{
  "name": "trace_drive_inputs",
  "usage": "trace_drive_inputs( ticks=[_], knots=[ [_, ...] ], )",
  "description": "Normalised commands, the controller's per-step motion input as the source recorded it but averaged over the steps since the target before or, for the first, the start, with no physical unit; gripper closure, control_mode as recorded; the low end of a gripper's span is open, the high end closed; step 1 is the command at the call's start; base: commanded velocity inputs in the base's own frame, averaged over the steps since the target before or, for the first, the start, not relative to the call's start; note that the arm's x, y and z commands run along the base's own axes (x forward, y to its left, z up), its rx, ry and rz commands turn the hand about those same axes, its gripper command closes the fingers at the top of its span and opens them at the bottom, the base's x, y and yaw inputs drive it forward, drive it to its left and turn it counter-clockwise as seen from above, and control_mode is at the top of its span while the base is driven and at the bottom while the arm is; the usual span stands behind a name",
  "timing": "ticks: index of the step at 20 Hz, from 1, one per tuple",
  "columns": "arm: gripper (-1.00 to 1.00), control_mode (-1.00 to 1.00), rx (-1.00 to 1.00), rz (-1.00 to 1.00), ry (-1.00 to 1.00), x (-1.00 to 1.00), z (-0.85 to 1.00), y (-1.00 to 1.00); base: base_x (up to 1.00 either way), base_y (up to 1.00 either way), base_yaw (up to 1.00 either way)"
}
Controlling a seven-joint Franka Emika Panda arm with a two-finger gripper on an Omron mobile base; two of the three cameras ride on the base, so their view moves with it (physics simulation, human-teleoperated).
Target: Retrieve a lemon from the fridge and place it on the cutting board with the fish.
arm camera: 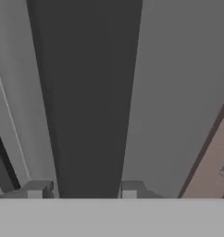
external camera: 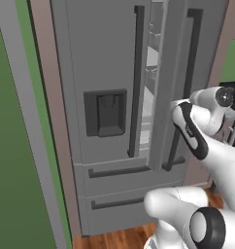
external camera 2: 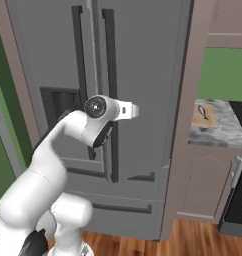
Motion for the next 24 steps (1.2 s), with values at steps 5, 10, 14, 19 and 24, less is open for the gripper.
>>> trace_drive_inputs(
  ticks=[5, 10, 14, 19, 24],
  knots=[
    [1.00, -1.00, 0.04, 0.00, 0.29, -1.00, 0.53, -1.00, 0.00, 0.00, 0.00],
    [1.00, -1.00, 0.04, 0.00, 0.34, -0.72, 0.32, -1.00, 0.00, 0.00, 0.00],
    [1.00, -1.00, 0.03, 0.01, 0.09, -0.34, 0.03, -0.98, 0.00, 0.00, 0.00],
    [-1.00, -1.00, 0.00, 0.00, 0.00, -0.38, 0.00, -0.05, 0.00, 0.00, 0.00],
    [-1.00, -1.00, -0.19, -0.05, 0.01, -0.53, 0.12, 0.72, 0.00, 0.00, 0.00]
  ],
)
